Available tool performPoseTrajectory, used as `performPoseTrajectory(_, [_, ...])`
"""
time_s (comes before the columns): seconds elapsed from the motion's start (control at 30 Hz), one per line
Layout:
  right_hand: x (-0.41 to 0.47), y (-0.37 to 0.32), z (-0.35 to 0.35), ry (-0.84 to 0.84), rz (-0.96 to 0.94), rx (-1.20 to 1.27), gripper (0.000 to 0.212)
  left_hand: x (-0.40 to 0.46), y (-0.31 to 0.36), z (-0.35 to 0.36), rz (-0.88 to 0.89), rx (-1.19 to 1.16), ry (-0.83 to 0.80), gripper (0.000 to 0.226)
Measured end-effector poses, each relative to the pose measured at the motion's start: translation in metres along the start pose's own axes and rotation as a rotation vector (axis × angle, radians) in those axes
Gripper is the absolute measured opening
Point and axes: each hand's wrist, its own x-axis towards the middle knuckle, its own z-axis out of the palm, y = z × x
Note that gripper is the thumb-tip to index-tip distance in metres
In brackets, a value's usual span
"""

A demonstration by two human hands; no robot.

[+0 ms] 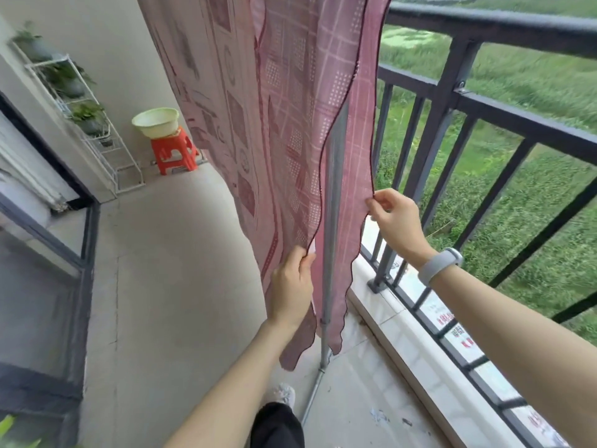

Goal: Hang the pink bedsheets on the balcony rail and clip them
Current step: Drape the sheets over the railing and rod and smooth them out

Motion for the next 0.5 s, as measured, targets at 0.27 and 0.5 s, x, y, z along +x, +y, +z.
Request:
performPoseTrajectory(0.27, [-0.01,0.009,0.0,0.018,0.014,0.016,0.008,-0.001,0.016,0.037,-0.14,-0.092,-0.15,0.031])
performPoseTrajectory(0.5, [-0.014,0.017,-0.003,0.003,0.013,-0.004,0.011,0.021,0.009,0.044,-0.135,-0.001,-0.271,0.035])
